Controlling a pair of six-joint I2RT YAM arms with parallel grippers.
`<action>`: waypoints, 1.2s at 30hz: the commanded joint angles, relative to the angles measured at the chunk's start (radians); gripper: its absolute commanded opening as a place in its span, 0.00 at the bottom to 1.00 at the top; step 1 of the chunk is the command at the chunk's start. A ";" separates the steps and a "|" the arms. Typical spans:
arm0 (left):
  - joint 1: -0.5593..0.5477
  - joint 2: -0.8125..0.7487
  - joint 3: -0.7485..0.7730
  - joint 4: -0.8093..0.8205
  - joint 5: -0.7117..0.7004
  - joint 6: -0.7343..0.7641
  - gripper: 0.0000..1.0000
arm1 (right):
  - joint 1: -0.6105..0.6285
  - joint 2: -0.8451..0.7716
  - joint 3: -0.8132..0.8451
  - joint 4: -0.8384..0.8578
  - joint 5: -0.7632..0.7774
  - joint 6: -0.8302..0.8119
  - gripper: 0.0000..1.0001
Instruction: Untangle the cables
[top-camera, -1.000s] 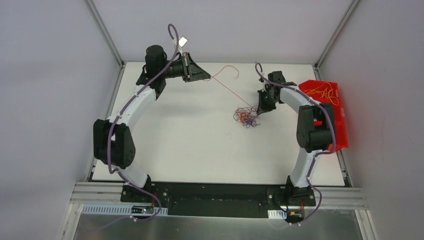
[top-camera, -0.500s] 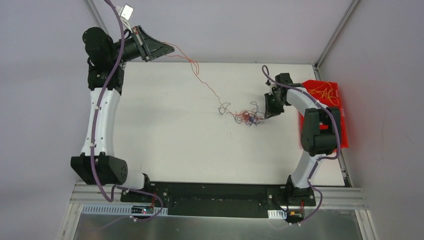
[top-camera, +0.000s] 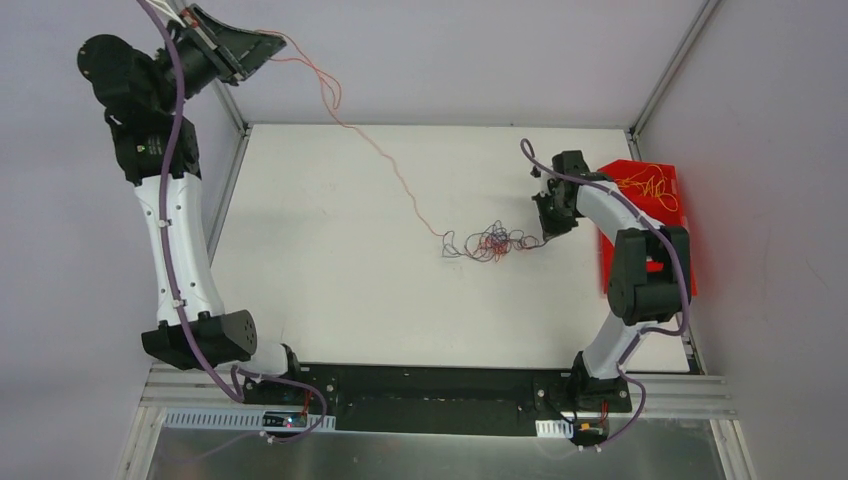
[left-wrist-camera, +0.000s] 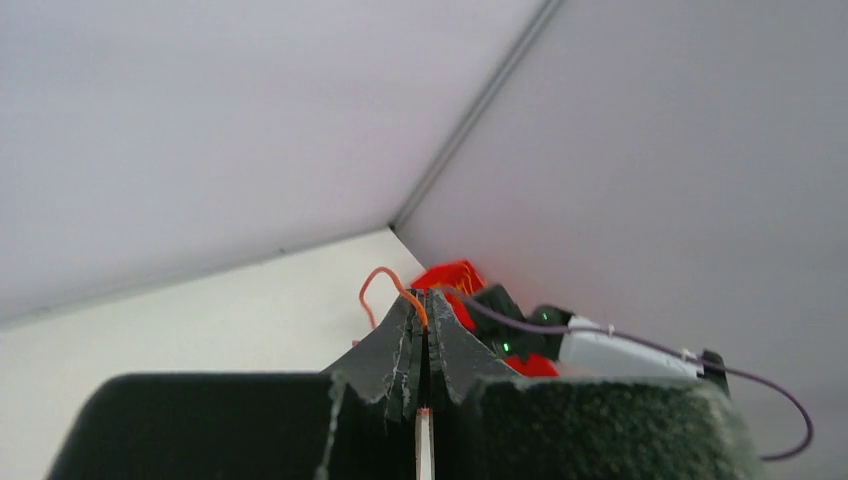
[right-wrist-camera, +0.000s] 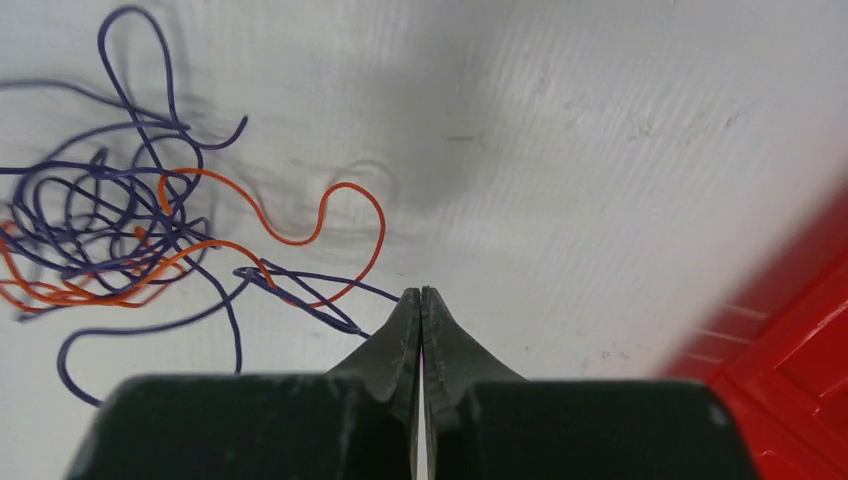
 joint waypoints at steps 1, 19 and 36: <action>0.052 -0.001 0.175 -0.030 -0.117 0.016 0.00 | -0.011 0.018 -0.064 -0.007 0.147 -0.110 0.00; 0.080 -0.096 -0.228 -0.418 -0.244 0.413 0.00 | -0.003 -0.087 0.121 -0.216 -0.168 -0.112 0.17; -0.185 0.071 -0.600 -0.742 -0.180 1.363 0.62 | 0.111 0.061 0.314 -0.211 -0.562 0.187 0.54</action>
